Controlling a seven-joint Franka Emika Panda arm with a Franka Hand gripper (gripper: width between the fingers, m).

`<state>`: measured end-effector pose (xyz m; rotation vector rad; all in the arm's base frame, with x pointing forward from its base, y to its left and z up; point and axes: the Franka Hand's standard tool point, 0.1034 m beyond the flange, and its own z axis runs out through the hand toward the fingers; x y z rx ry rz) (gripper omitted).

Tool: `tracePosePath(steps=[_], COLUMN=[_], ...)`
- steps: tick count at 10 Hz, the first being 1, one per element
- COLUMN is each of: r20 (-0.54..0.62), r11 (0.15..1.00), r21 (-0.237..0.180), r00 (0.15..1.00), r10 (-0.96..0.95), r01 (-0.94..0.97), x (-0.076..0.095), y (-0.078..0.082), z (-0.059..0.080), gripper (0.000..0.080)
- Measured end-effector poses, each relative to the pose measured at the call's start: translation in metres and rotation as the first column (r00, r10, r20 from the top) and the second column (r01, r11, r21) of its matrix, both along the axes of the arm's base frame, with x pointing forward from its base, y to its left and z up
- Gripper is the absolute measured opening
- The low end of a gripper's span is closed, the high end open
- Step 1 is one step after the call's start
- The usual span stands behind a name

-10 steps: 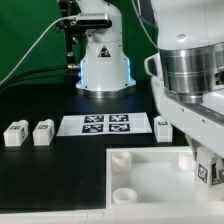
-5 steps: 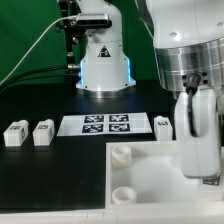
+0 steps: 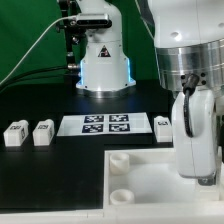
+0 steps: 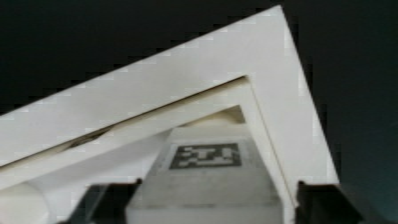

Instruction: Assemble one leg

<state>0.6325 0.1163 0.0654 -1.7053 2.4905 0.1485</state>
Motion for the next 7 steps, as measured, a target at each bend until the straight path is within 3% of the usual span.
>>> tracePosePath(steps=[1, 2, 4, 7], r20=[0.004, 0.013, 0.027, 0.028], r11=[1.000, 1.000, 1.000, 0.999], r21=[-0.002, -0.001, 0.007, 0.006], r00=[1.000, 1.000, 0.999, 0.999], r10=[0.008, 0.014, 0.026, 0.033], r01=[-0.008, -0.014, -0.026, -0.033], x=[-0.003, -0.005, -0.008, -0.008], y=[0.005, 0.010, 0.019, 0.020], z=[0.000, 0.004, 0.020, 0.020], gripper=[0.0540, 0.0615, 0.0644, 0.0649])
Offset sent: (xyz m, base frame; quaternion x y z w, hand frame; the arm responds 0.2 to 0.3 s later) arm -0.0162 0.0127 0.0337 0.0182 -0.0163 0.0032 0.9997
